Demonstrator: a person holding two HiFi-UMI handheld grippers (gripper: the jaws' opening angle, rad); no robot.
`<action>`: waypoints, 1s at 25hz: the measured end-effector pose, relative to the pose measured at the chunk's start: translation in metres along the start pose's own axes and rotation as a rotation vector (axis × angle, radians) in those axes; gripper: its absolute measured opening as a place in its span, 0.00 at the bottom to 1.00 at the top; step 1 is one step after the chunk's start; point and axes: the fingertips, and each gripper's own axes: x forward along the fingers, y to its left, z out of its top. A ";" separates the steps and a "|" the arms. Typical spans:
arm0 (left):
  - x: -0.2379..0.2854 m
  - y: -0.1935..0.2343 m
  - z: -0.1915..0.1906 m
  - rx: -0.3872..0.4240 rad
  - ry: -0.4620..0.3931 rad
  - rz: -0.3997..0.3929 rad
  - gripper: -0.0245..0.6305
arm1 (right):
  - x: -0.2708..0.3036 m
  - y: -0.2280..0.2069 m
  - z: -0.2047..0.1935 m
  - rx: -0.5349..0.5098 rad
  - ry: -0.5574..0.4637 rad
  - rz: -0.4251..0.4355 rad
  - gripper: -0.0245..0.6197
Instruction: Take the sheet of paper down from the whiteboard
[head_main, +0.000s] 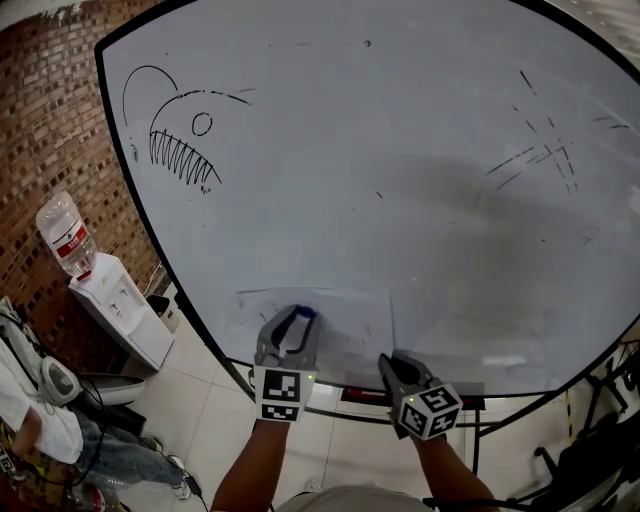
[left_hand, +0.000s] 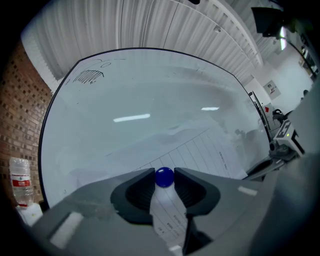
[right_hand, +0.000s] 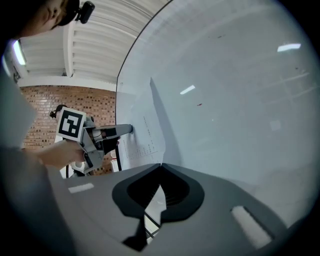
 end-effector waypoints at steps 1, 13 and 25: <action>0.000 0.000 0.000 -0.011 -0.001 -0.004 0.23 | -0.001 0.000 0.001 -0.001 -0.004 0.003 0.05; -0.024 -0.018 -0.015 -0.176 0.023 -0.079 0.23 | -0.034 -0.021 -0.006 0.008 -0.003 -0.040 0.05; -0.095 -0.018 -0.090 -0.328 0.120 -0.038 0.23 | -0.098 -0.051 -0.014 -0.068 0.005 -0.140 0.05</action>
